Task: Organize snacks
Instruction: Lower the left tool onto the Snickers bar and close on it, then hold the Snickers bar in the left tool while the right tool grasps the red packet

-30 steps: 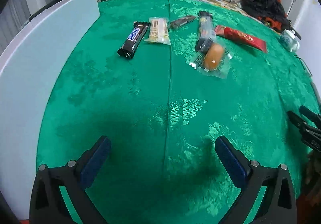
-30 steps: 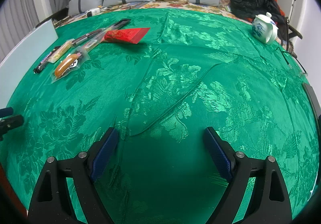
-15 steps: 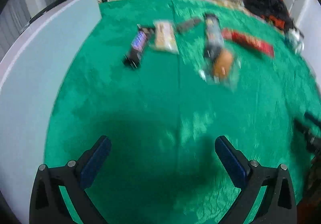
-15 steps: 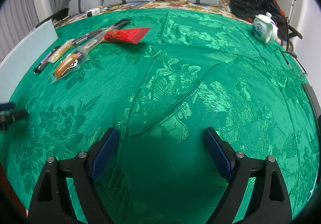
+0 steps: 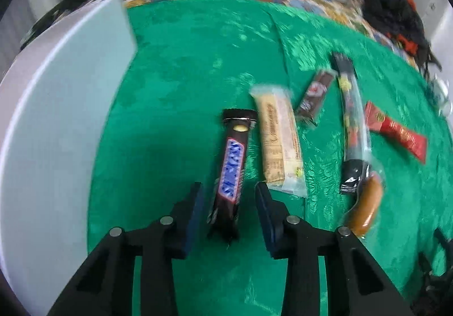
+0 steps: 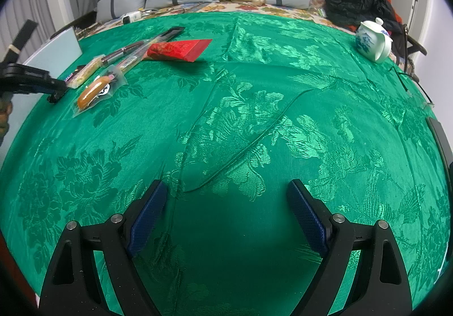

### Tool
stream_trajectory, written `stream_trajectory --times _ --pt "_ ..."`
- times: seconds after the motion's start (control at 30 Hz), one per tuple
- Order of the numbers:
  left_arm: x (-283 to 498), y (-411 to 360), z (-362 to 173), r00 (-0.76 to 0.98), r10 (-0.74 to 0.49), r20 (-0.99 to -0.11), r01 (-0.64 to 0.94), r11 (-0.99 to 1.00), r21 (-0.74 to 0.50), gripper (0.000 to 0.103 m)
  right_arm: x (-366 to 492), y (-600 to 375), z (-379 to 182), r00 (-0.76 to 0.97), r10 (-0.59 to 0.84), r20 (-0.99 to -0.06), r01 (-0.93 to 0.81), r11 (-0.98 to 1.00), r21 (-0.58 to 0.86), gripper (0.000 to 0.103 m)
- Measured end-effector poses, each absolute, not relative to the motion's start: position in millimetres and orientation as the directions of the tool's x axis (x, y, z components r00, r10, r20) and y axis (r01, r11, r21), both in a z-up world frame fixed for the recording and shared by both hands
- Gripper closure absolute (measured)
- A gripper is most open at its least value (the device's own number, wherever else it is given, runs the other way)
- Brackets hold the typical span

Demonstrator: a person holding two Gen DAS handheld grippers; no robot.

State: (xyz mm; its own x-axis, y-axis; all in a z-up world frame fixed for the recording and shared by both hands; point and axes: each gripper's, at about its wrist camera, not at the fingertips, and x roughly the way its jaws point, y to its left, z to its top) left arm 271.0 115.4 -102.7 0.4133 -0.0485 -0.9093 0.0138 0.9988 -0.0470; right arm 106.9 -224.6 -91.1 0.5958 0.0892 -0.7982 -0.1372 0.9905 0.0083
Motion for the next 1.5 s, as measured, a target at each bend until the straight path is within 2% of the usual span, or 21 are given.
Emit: stream_trajectory --times 0.07,0.13,0.17,0.2,0.47,0.67,0.73,0.77,0.8,0.87,0.93,1.0,1.03,1.1,1.17,1.43,1.5 --pt "274.6 105.0 -106.5 0.429 -0.018 -0.903 0.062 0.998 0.009 0.065 106.8 -224.6 -91.1 0.596 0.089 -0.798 -0.137 0.991 0.008 0.013" --pt "277.8 103.5 -107.0 0.435 -0.024 -0.9 0.074 0.997 0.009 0.067 106.8 -224.5 -91.2 0.596 0.089 -0.798 -0.137 0.991 0.008 0.013" --pt "279.0 105.1 -107.0 0.434 -0.033 -0.9 0.066 0.998 -0.005 0.08 106.8 -224.5 -91.2 0.596 0.089 -0.798 -0.137 0.991 0.008 0.013" --pt "279.0 107.0 -106.5 0.435 -0.029 -0.9 0.053 0.999 -0.006 0.086 106.6 -224.5 -91.2 0.596 0.089 -0.798 -0.137 0.991 0.008 0.013" --pt "217.5 104.8 -103.3 0.442 -0.04 -0.896 0.072 0.997 -0.009 0.086 106.8 -224.5 -91.1 0.596 0.089 -0.798 -0.137 0.991 0.008 0.013" --pt "155.6 101.1 -105.7 0.434 -0.093 -0.896 0.063 0.995 -0.072 0.086 106.8 -224.6 -91.1 0.596 0.089 -0.798 -0.137 0.991 0.008 0.013" --pt "147.1 99.3 -106.3 0.456 -0.072 -0.887 0.057 0.997 -0.051 0.081 106.4 -224.7 -91.2 0.596 0.089 -0.798 -0.137 0.991 0.008 0.013" --pt "146.1 99.4 -106.9 0.468 -0.065 -0.882 0.049 0.998 -0.047 0.069 106.7 -224.7 -91.1 0.596 0.089 -0.798 -0.137 0.991 0.008 0.013" --pt "147.5 101.6 -107.6 0.471 -0.062 -0.88 0.038 0.998 -0.049 0.046 106.8 -224.7 -91.1 0.596 0.089 -0.798 -0.137 0.991 0.008 0.013" --pt "150.5 106.8 -109.4 0.492 -0.041 -0.87 -0.004 0.999 -0.049 0.027 106.6 -224.7 -91.1 0.596 0.089 -0.798 -0.137 0.991 0.008 0.013" --pt "152.6 111.2 -113.2 0.506 -0.023 -0.862 -0.028 0.999 -0.043 0.026 106.4 -224.7 -91.0 0.596 0.089 -0.798 -0.137 0.99 0.008 0.013" --pt "152.7 112.5 -115.9 0.532 0.017 -0.847 -0.035 0.999 -0.001 0.017 106.4 -224.7 -90.9 0.597 0.089 -0.798 -0.137 0.99 0.008 0.013" --pt "152.2 114.7 -117.0 0.539 0.016 -0.842 -0.039 0.999 -0.006 0.015 106.4 -224.7 -90.8 0.597 0.089 -0.798 -0.137 0.99 0.007 0.013" --pt "149.7 118.8 -120.0 0.556 0.025 -0.831 -0.048 0.999 -0.002 0.005 106.3 -224.7 -91.1 0.596 0.088 -0.798 -0.137 0.99 0.007 0.013" --pt "148.1 123.2 -122.9 0.565 0.03 -0.825 -0.059 0.998 -0.005 0.0 106.4 -224.7 -90.9 0.596 0.089 -0.798 -0.138 0.99 0.008 0.013" --pt "148.9 126.0 -124.4 0.577 0.023 -0.816 -0.056 0.998 -0.011 0.0 106.1 -225.1 -90.7 0.597 0.094 -0.797 -0.139 0.99 0.012 0.013" --pt "149.1 125.8 -124.4 0.577 0.022 -0.816 -0.055 0.998 -0.012 0.0 108.1 -227.0 -87.7 0.585 0.153 -0.796 -0.195 0.98 0.045 0.015"
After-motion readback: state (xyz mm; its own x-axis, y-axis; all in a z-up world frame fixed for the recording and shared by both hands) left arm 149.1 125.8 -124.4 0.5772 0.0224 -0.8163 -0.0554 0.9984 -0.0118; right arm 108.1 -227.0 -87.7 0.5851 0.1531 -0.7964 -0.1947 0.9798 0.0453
